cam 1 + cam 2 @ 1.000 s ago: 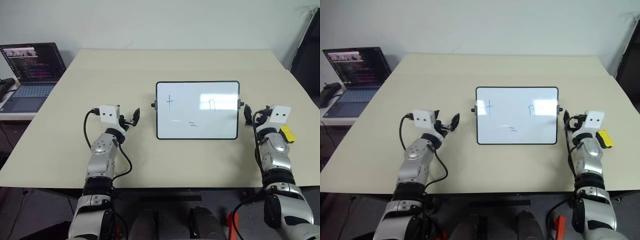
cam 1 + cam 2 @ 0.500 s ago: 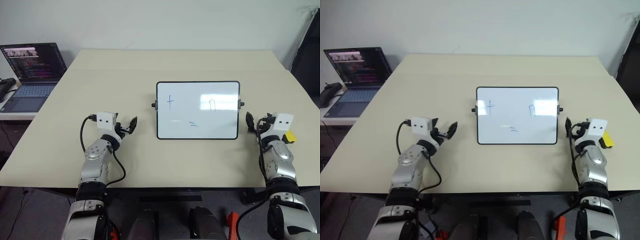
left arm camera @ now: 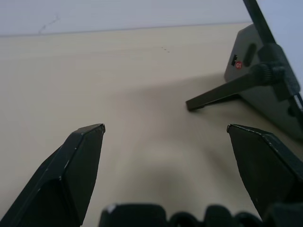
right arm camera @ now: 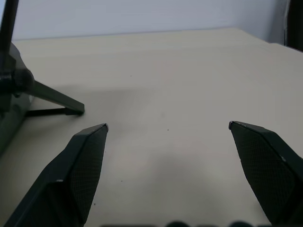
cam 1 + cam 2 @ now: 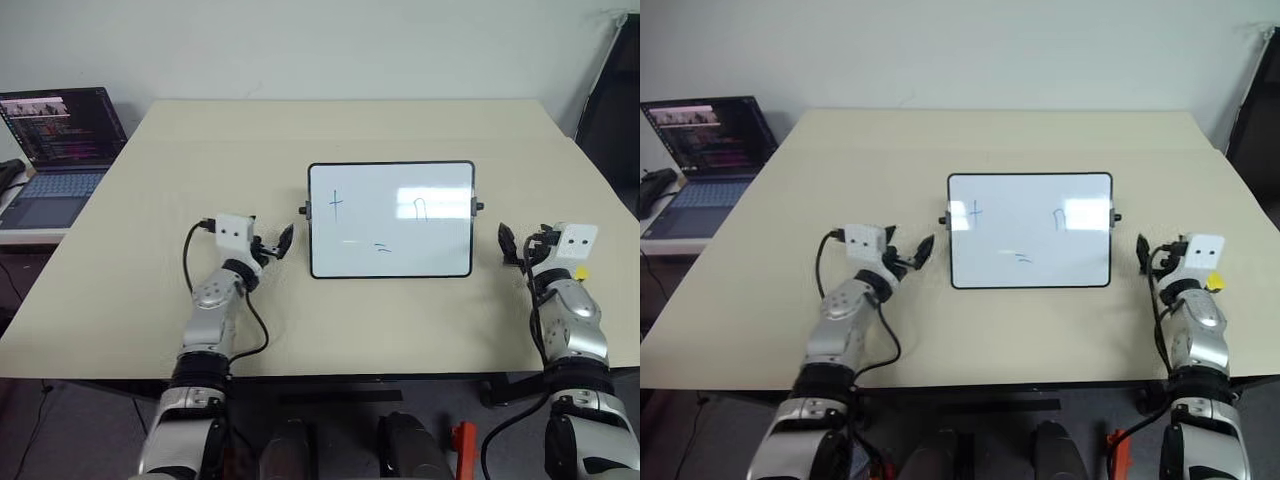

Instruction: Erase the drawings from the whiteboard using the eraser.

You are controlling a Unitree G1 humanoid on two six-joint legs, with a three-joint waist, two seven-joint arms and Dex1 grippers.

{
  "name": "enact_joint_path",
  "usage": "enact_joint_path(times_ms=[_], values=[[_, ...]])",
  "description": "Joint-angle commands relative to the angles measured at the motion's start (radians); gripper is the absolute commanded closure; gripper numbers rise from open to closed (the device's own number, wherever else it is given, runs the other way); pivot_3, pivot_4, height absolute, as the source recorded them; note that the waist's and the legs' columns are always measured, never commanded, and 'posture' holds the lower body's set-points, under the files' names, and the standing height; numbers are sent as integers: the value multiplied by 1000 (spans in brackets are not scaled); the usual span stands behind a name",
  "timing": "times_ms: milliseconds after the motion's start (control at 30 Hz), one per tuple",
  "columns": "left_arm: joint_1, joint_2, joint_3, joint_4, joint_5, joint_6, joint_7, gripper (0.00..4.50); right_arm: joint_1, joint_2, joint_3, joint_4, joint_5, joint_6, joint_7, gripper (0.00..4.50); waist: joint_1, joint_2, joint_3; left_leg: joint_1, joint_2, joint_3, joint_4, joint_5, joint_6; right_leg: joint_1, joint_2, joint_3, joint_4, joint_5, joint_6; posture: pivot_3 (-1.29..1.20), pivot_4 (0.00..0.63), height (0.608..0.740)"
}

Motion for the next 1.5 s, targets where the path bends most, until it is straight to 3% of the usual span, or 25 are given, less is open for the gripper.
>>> enact_joint_path(times_ms=[33, 100, 200, 400, 533, 700, 867, 1500], values=[[15, 148, -10, -257, -195, 209, -296, 0, 37, -102, -31, -172, 88, 148, 115, 31, -3, 0, 0, 0, 0, 0, 0, 0, 0, 0, 0, 0, 0, 0, 0, 0, 150, 740], [10, 189, -31, -365, -278, 297, -374, 0, 57, -158, -62, -195, 119, 203, 151, 31, 3, 0, 0, 0, 0, 0, 0, 0, 0, 1, -1, 0, -1, 0, 0, 0, 150, 740], [-35, 155, -64, -473, -385, 392, -414, 0, 80, -227, -106, -192, 147, 259, 195, 31, 20, 0, 0, 0, -1, 0, 2, -1, 0, 3, -2, -1, -2, -1, 1, 0, 150, 740], [-113, -28, -293, -425, -264, 343, -423, 0, 102, -347, -147, -48, 98, 326, 173, 31, 21, -1, 0, 1, -1, 1, 3, 0, 0, 4, -1, 0, -2, -2, 5, 0, 150, 740], [-134, -117, -376, -383, -208, 293, -447, 0, 89, -383, -136, 62, 85, 335, 214, 31, 6, -1, 0, 2, 0, 2, 2, -1, 0, 3, 0, 2, -2, -2, 4, 0, 150, 740], [-132, -153, -387, -383, -198, 295, -452, 0, 28, -390, -98, 218, 48, 263, 296, 31, -7, -1, 0, 2, 0, 3, 2, -1, 0, 3, 0, 3, -1, -2, 5, 0, 150, 740], [-94, -123, -375, -443, -220, 340, -451, 0, -66, -364, -108, 393, 40, 161, 320, 31, -8, -1, 0, 2, -1, 3, 3, -1, 1, 3, 0, 4, -1, -2, 6, 0, 150, 740], [-79, -116, -366, -492, -235, 397, -414, 0, -137, -321, -65, 537, -9, 82, 350, 31, -3, -1, 0, 1, -1, 3, 3, -1, 0, 3, 0, 3, -2, -2, 5, 0, 150, 740]])
